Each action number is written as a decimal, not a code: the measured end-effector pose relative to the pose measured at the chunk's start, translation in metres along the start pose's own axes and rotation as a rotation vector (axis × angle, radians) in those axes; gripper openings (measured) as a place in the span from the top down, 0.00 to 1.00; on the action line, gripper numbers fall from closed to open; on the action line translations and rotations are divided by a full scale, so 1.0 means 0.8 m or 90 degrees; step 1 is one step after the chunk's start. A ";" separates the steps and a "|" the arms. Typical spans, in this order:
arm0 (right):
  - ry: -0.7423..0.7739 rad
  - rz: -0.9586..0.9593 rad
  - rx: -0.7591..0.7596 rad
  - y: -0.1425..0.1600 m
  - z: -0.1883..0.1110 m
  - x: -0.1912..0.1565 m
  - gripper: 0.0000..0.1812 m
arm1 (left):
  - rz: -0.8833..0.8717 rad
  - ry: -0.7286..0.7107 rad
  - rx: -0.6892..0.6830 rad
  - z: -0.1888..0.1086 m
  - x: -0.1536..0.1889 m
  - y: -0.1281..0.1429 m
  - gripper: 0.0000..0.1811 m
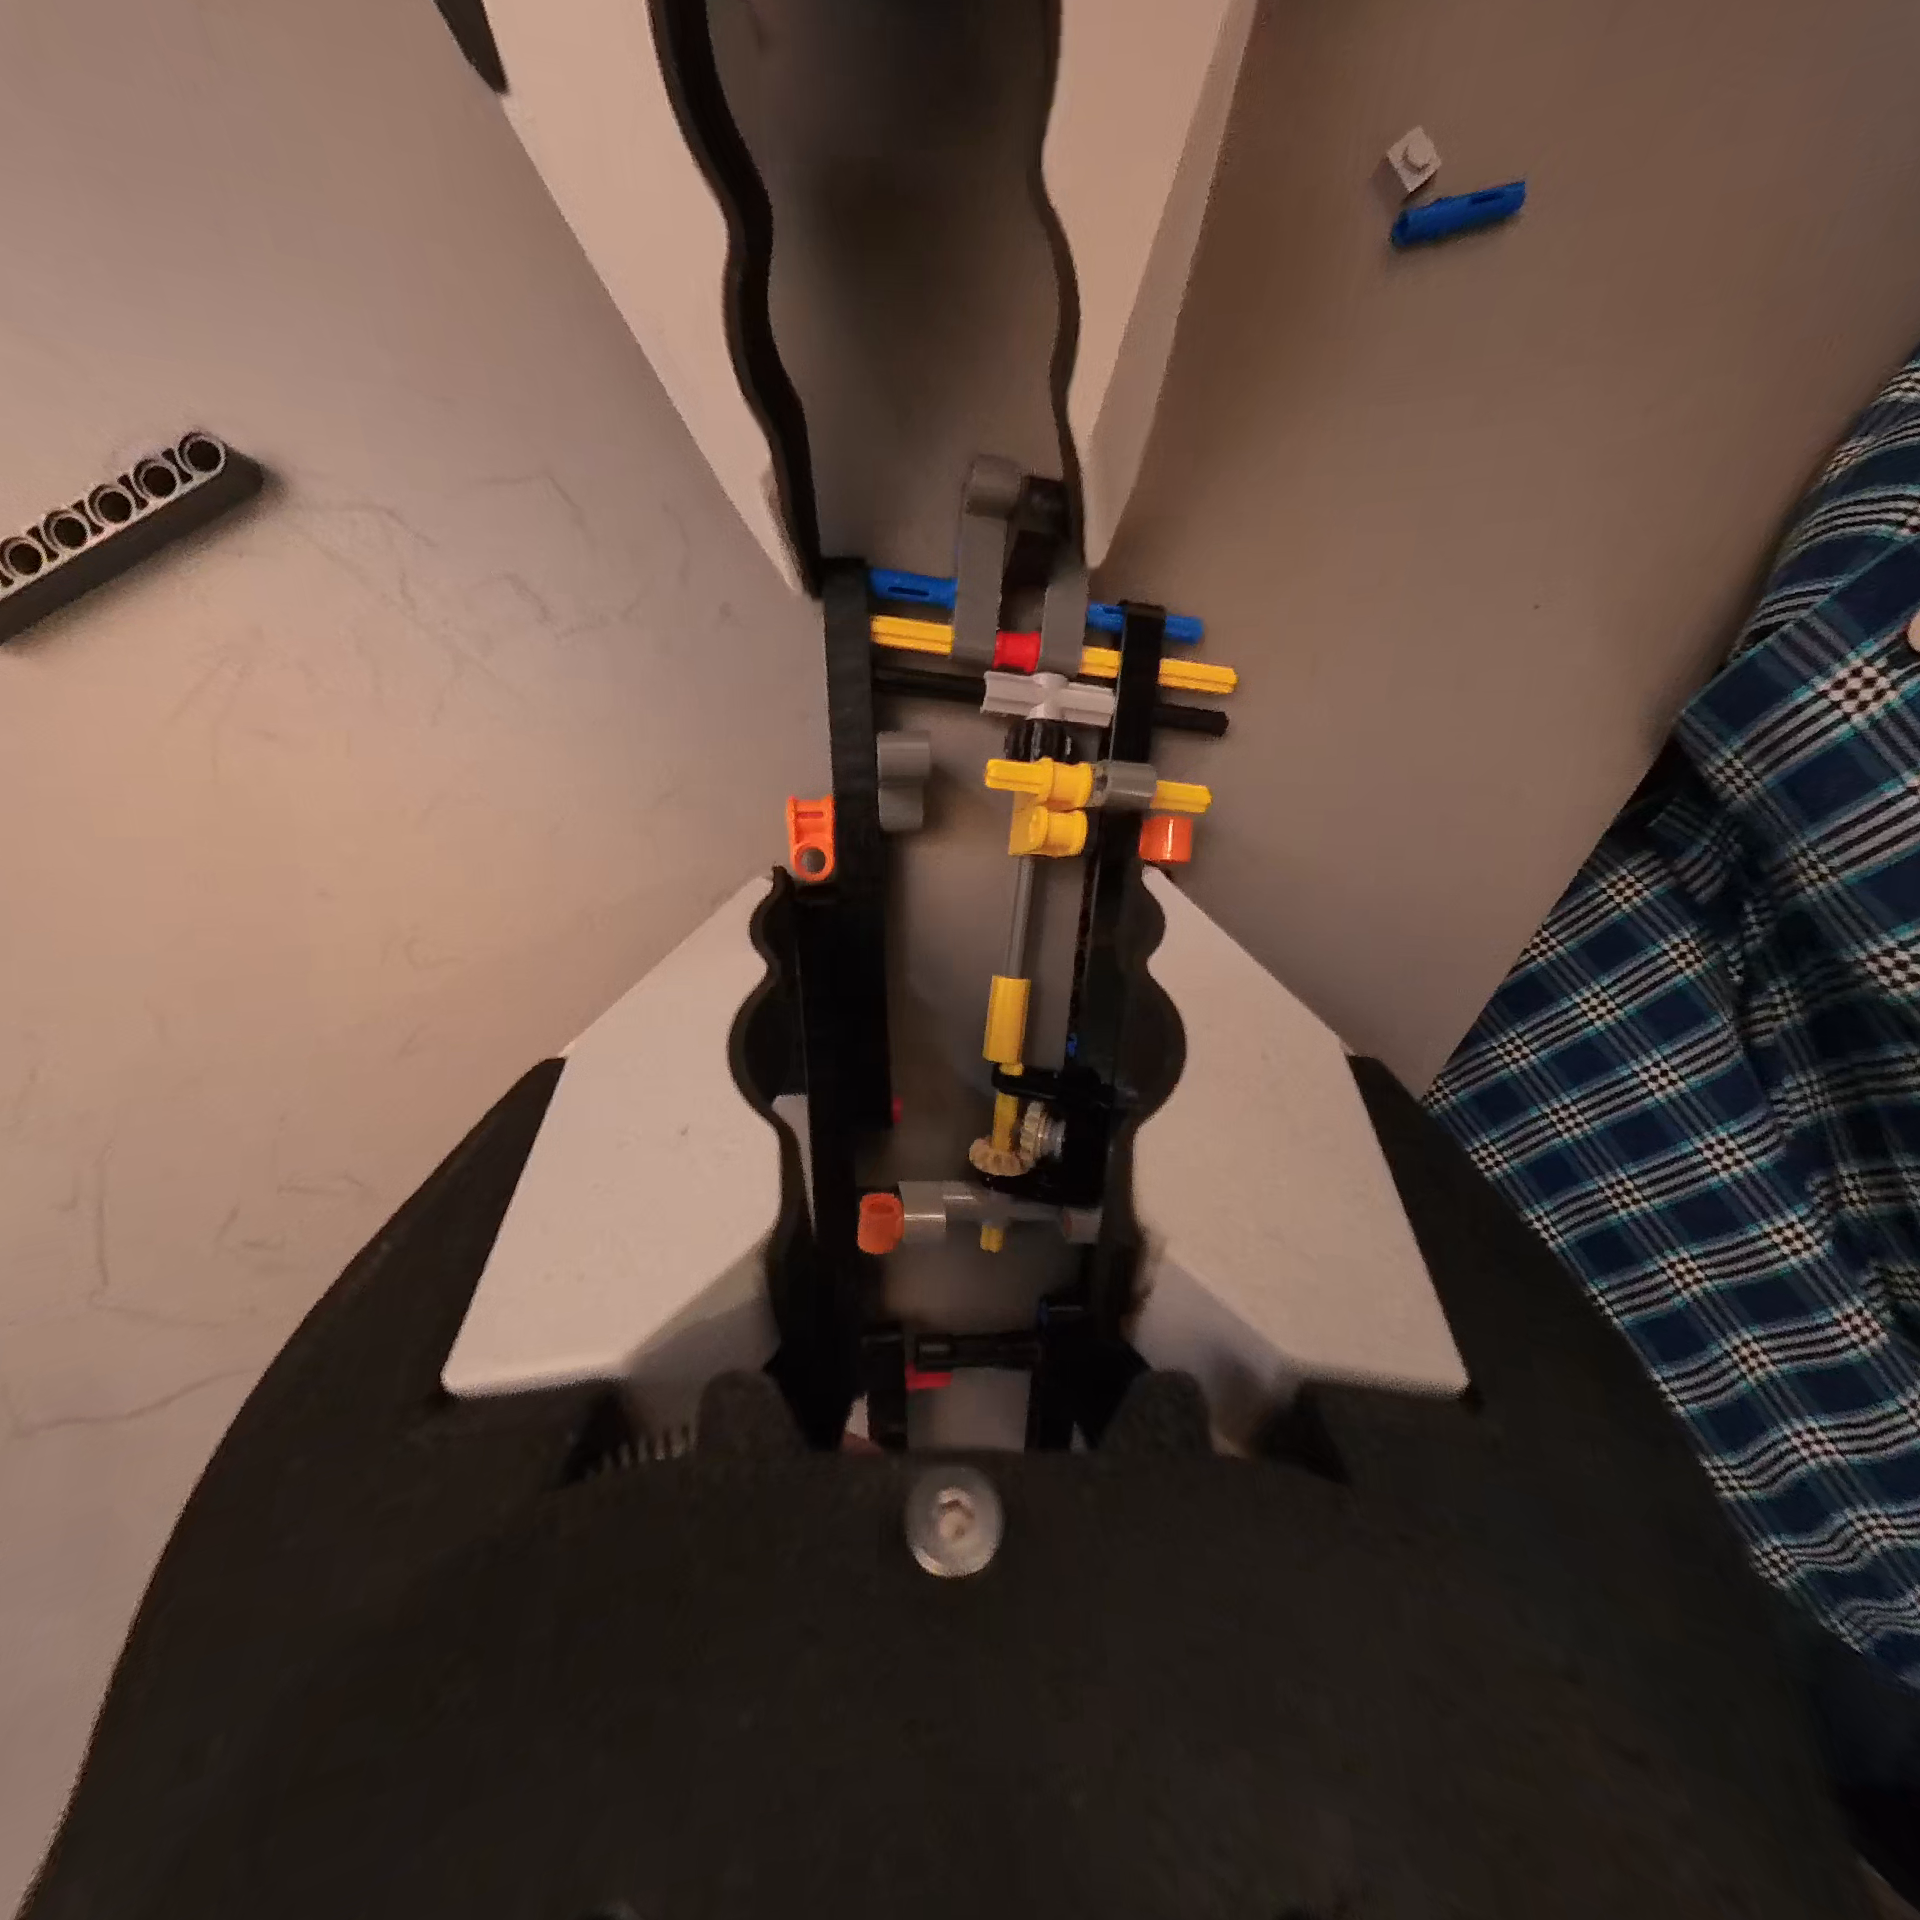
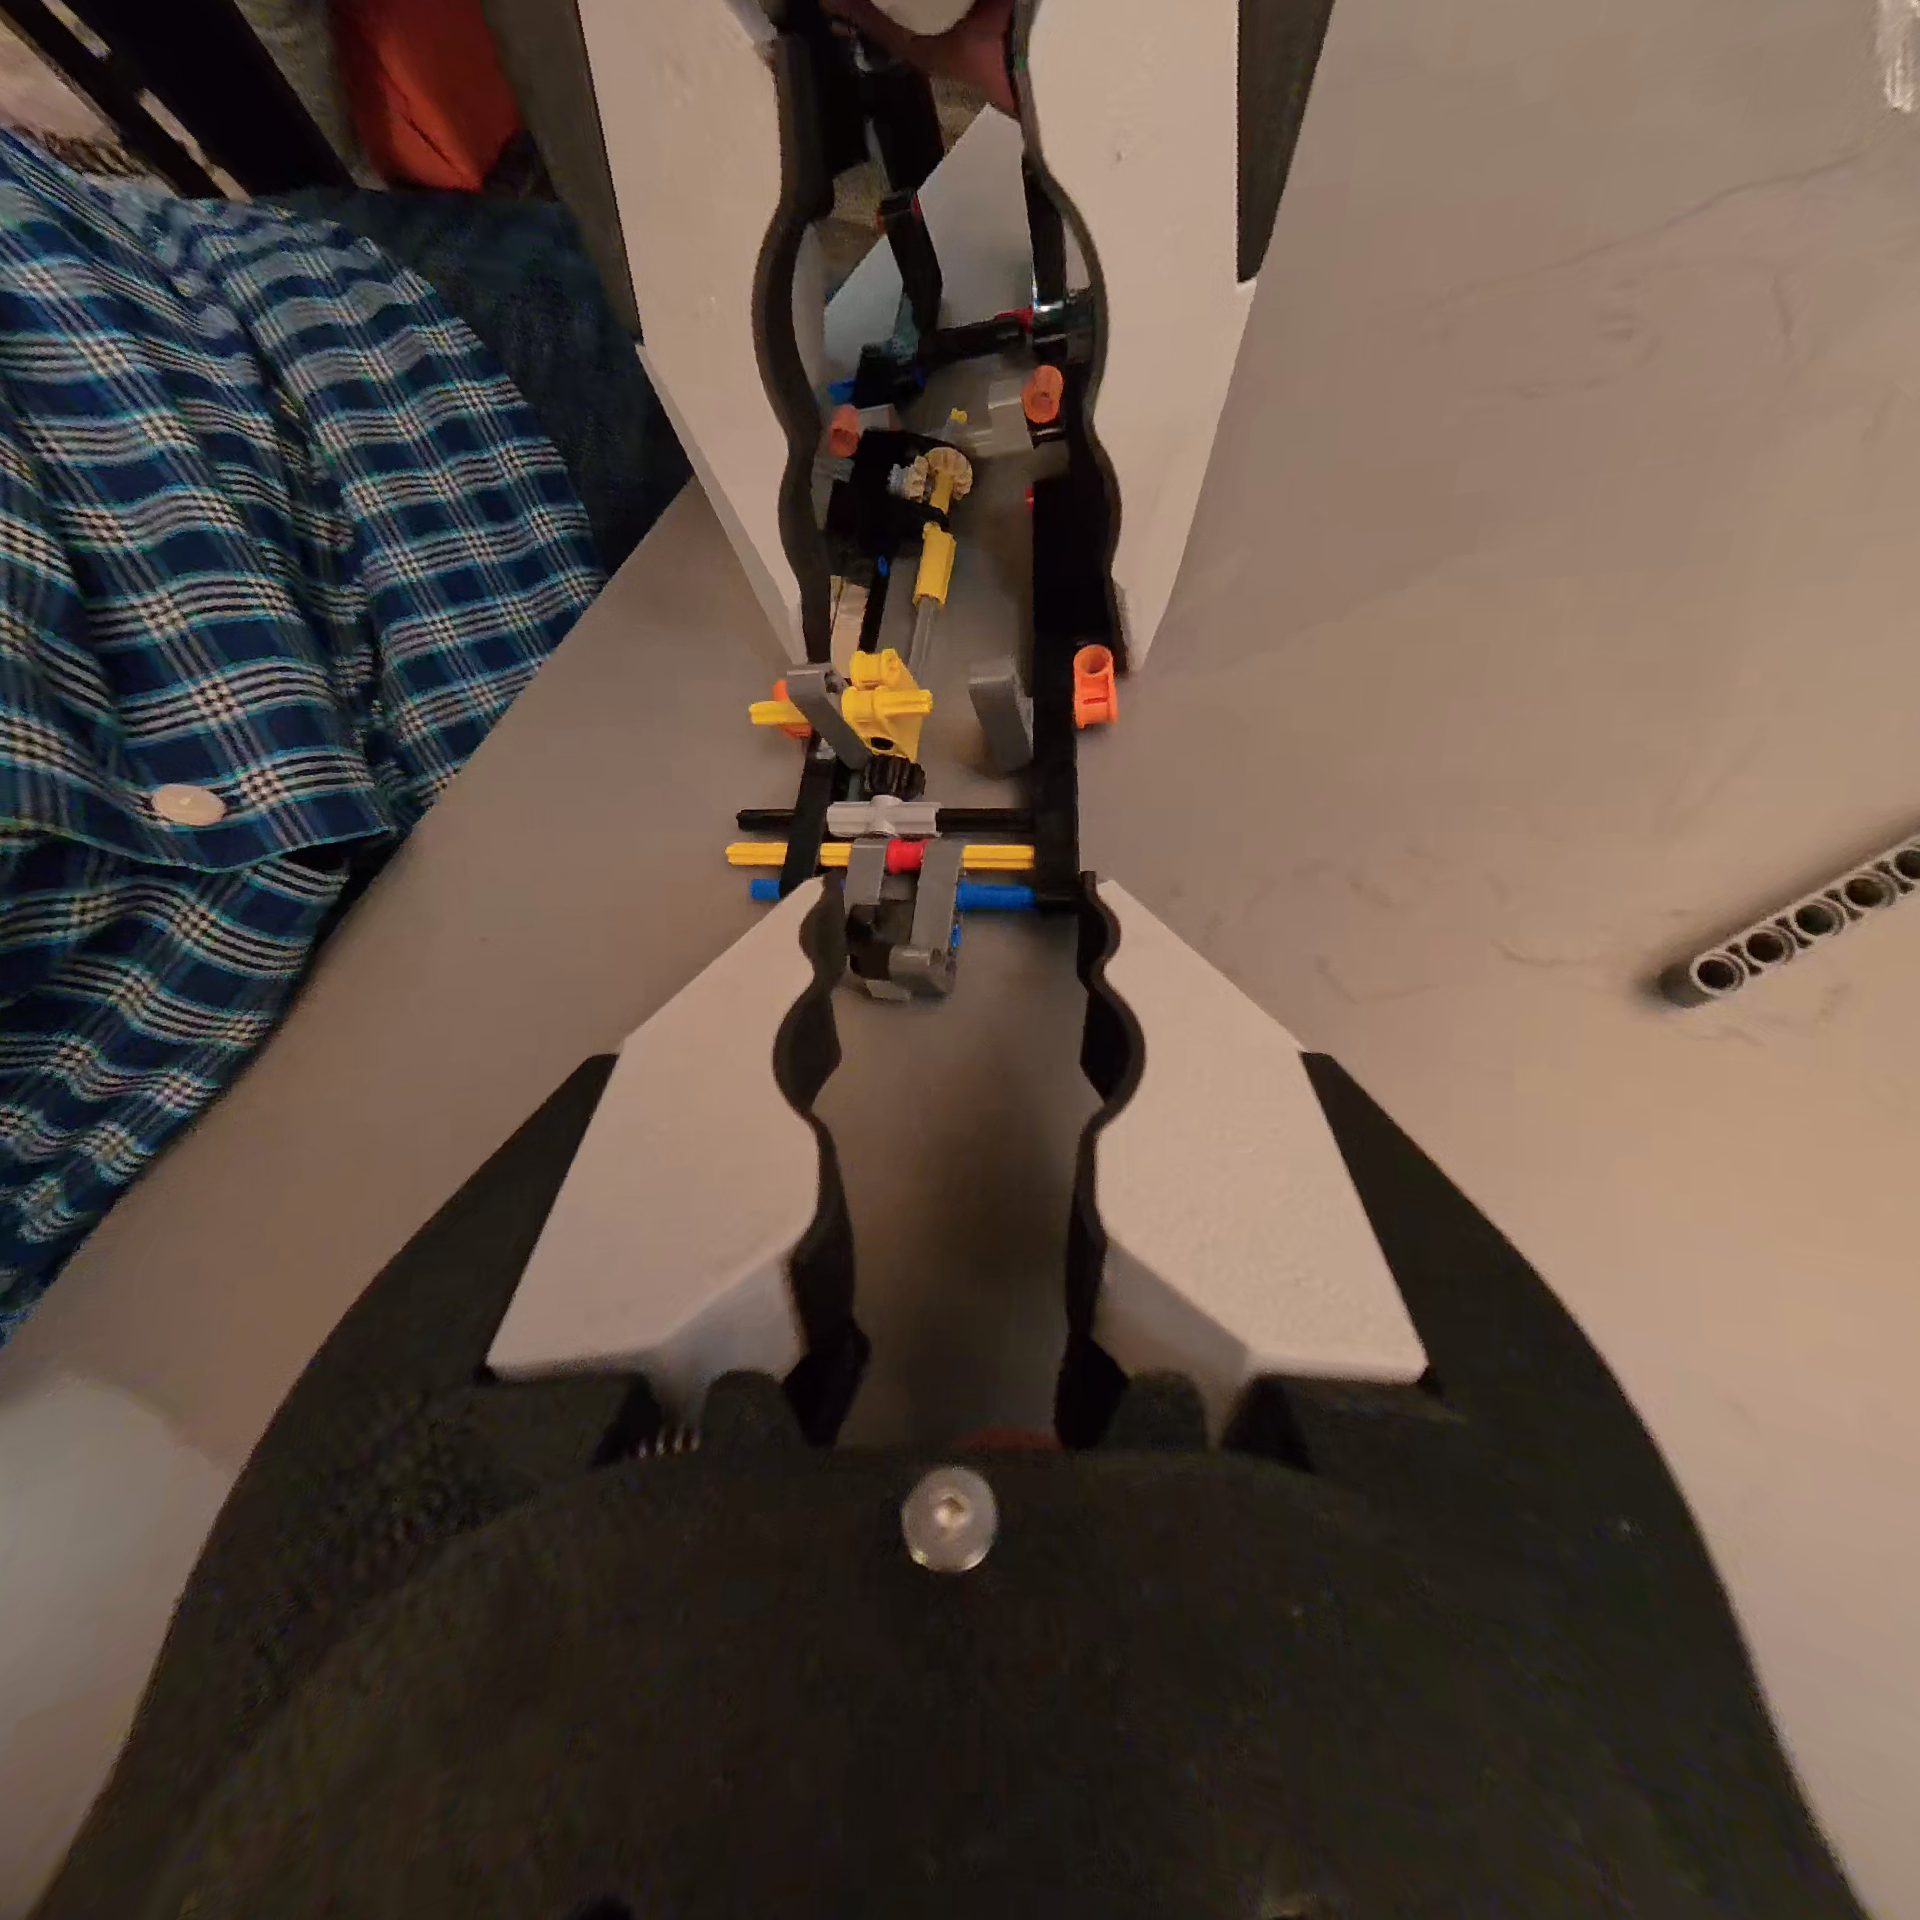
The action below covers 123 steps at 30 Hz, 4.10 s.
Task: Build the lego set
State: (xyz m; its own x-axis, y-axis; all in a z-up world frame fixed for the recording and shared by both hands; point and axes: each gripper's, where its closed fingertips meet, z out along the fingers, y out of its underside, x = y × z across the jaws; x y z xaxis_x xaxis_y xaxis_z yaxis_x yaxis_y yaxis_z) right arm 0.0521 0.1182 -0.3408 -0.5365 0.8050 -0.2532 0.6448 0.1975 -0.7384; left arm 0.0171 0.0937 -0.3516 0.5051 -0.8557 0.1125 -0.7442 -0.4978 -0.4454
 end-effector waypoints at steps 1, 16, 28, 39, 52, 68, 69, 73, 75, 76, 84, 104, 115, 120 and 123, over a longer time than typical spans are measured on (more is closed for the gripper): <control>-0.004 0.005 0.008 -0.001 -0.003 0.000 0.77 | 0.000 0.001 0.000 0.000 0.000 0.000 0.67; 0.124 -0.023 -0.136 0.001 -0.005 0.013 0.80 | 0.011 0.000 -0.022 0.000 0.000 0.000 0.67; 0.146 0.008 -0.172 0.008 0.003 0.009 0.84 | 0.017 0.020 0.003 0.001 0.000 -0.002 0.66; 0.142 0.065 -0.124 0.011 0.005 0.005 0.85 | 0.034 0.034 0.014 0.003 0.000 -0.004 0.65; 0.131 0.081 -0.097 0.010 0.007 0.003 0.84 | 0.048 0.045 0.033 0.005 0.007 -0.007 0.65; 0.126 0.066 -0.079 0.010 0.010 -0.001 0.84 | 0.057 0.053 0.060 0.003 0.009 -0.012 0.71; 0.124 0.064 -0.079 0.009 0.010 -0.001 0.84 | 0.058 0.053 0.059 0.003 0.009 -0.012 0.70; 0.122 0.056 -0.084 0.009 0.010 -0.001 0.85 | 0.061 0.056 0.056 0.002 0.011 -0.013 0.70; 0.123 0.054 -0.088 0.009 0.010 -0.001 0.84 | 0.061 0.058 0.051 0.002 0.011 -0.013 0.70; 0.123 0.052 -0.090 0.009 0.010 -0.001 0.84 | 0.056 0.061 0.051 0.001 0.012 -0.013 0.70; 0.122 0.052 -0.092 0.008 0.011 -0.001 0.84 | 0.070 0.064 0.051 0.010 0.036 -0.026 0.53; 0.115 0.048 -0.076 0.006 0.015 -0.003 0.85 | 0.093 0.010 0.094 0.020 0.037 -0.039 0.59; 0.106 0.038 -0.064 0.005 0.015 -0.003 0.85 | 0.091 0.016 0.116 0.021 0.037 -0.039 0.59; 0.108 0.036 -0.066 0.005 0.015 -0.003 0.85 | 0.087 0.015 0.123 0.021 0.036 -0.038 0.60; 0.106 0.036 -0.071 0.005 0.015 -0.003 0.85 | 0.086 0.017 0.125 0.022 0.036 -0.038 0.60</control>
State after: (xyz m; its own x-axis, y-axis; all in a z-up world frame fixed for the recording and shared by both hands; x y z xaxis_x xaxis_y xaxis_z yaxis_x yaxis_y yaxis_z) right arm 0.0493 0.1102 -0.3506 -0.4055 0.8964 -0.1789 0.7327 0.2018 -0.6500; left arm 0.0618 0.0868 -0.3502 0.3933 -0.9173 0.0629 -0.7032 -0.3441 -0.6222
